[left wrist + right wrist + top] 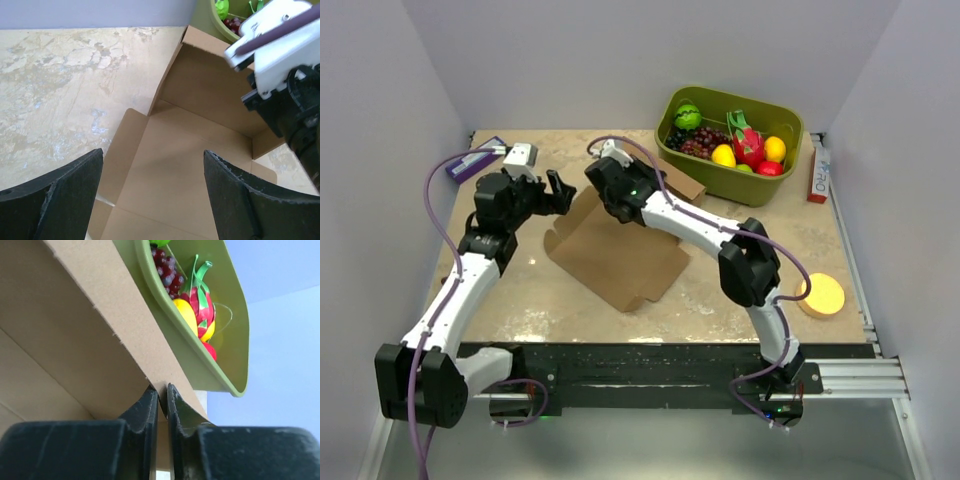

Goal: Fold the paper box

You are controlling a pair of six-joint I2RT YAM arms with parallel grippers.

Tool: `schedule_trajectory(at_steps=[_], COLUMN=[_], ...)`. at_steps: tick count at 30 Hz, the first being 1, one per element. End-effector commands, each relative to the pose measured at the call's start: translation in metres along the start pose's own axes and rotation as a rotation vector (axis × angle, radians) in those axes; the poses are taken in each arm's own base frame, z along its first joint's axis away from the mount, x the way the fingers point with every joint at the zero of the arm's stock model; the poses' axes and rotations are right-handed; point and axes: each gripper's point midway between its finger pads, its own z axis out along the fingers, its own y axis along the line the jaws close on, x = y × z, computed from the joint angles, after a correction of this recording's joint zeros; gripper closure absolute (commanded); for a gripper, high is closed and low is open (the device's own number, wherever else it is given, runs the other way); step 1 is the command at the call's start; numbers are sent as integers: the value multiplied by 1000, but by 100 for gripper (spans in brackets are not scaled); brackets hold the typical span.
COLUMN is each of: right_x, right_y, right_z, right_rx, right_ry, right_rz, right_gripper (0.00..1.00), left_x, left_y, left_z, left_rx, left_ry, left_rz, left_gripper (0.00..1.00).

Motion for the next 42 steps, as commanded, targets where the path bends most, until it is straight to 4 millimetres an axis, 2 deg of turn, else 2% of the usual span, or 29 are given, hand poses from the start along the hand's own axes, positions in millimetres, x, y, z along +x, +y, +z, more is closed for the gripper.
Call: schedule_trajectory(at_steps=[1,3,4,6,7,8,10,11,13,14,16,17,19,20,21,22,23,27,28,29,32,35,39,42], right_x=[-13,-15,-16,-7,-7,3,9,25,34,49,50,64,69,84,86,84,96,108,106,115,120,123,129,130], right_y=[-15,-9,-19,-19,-14,-18,-6,1,14,20,31,39,47,61,62,65,74,81,81,85,84,79,76,78], right_z=[-7,-8,-14,-12,-17,-18,-23,-24,-28,-31,-39,-43,-46,-51,-56,-56,-60,-66,-66,-68,-69,-68,-68,-69], right_rx=[-182,-302,-343,-399,-461,-475,-559,-580,-646,-661,-732,-741,-767,-786,-803,-814,-825,-831,-838,-833,-810,-780,-751,-749], right_ry=[16,31,31,67,71,98,115,160,194,234,241,279,293,345,346,339,376,411,403,427,434,427,421,421], right_rz=[207,321,370,461,494,551,611,650,708,744,811,841,894,915,941,975,992,1051,1074,1090,1143,1198,1239,1244], right_gripper=[96,99,99,99,99,99,99,99,100,100,100,100,100,100,100,99,99,100,100,100,100,100,99,99], left_x=[-55,-70,-86,-92,-110,-112,-125,-127,-131,-130,-127,-127,-130,-132,-134,-131,-128,-98,-95,-93,-81,-68,-53,-51], left_y=[-15,-25,-33,-41,-48,-52,-64,-67,-74,-74,-69,-64,-62,-60,-61,-60,-59,-60,-60,-65,-83,-92,-90,-87], left_z=[-19,-27,-34,-42,-50,-55,-68,-71,-80,-82,-86,-87,-95,-98,-103,-104,-105,-104,-105,-106,-108,-105,-94,-89], left_rx=[15,50,64,86,100,107,145,157,175,173,145,113,88,71,70,65,64,88,91,118,225,296,313,303], left_ry=[-139,-156,-165,-132,-159,-147,-158,-155,-135,-126,-104,-102,-109,-115,-125,-118,-107,-7,-5,-3,15,42,89,85], left_rz=[14,17,18,15,24,22,29,32,46,53,75,81,101,106,111,115,113,89,77,70,23,-10,-20,-9], left_gripper=[15,14,14,14,14,14,13,12,12,12,12,12,12,12,12,11,10,10,9,9,9,9,9,9])
